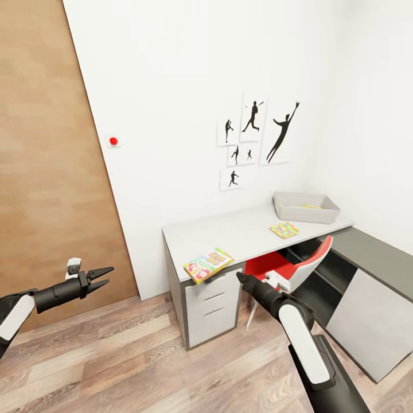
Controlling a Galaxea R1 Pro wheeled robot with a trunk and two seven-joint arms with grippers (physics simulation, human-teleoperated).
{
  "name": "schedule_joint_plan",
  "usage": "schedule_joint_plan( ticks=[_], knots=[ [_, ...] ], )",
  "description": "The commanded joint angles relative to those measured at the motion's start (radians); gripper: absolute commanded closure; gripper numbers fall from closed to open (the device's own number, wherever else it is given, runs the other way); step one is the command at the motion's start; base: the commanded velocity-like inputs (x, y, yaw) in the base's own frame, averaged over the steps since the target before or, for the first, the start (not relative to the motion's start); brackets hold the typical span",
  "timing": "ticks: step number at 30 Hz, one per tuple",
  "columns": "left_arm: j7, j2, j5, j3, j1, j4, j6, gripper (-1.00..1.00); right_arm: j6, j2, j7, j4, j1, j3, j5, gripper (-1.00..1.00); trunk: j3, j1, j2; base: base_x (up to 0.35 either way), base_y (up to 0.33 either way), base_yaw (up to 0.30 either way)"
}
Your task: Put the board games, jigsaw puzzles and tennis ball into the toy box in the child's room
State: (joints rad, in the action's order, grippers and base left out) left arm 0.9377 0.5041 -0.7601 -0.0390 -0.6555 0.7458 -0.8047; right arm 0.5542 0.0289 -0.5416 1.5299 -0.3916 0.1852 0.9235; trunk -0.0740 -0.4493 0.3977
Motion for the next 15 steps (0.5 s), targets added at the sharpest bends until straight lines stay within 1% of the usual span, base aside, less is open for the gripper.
schedule_joint_plan(
  ticks=[1, 9, 15],
  knots=[
    [0.001, 0.0, -0.002, 0.0, -0.001, 0.0, -0.005, -1.0, 0.001, 0.0, -0.01, 0.001, -0.001, 0.0, 0.009, -1.0, -0.001, -0.001, 0.002, 0.0, 0.0, 0.059],
    [0.002, 0.0, -0.002, -0.001, -0.001, 0.0, -0.005, -1.0, 0.001, 0.001, -0.009, 0.001, -0.001, -0.001, 0.01, -1.0, 0.01, -0.001, 0.002, 0.0, 0.0, 0.063],
    [0.002, 0.0, -0.002, -0.001, -0.001, 0.0, -0.005, -1.0, 0.0, 0.006, -0.01, 0.001, -0.001, -0.002, 0.009, -1.0, 0.017, -0.001, 0.002, 0.0, 0.0, 0.066]
  ],
)
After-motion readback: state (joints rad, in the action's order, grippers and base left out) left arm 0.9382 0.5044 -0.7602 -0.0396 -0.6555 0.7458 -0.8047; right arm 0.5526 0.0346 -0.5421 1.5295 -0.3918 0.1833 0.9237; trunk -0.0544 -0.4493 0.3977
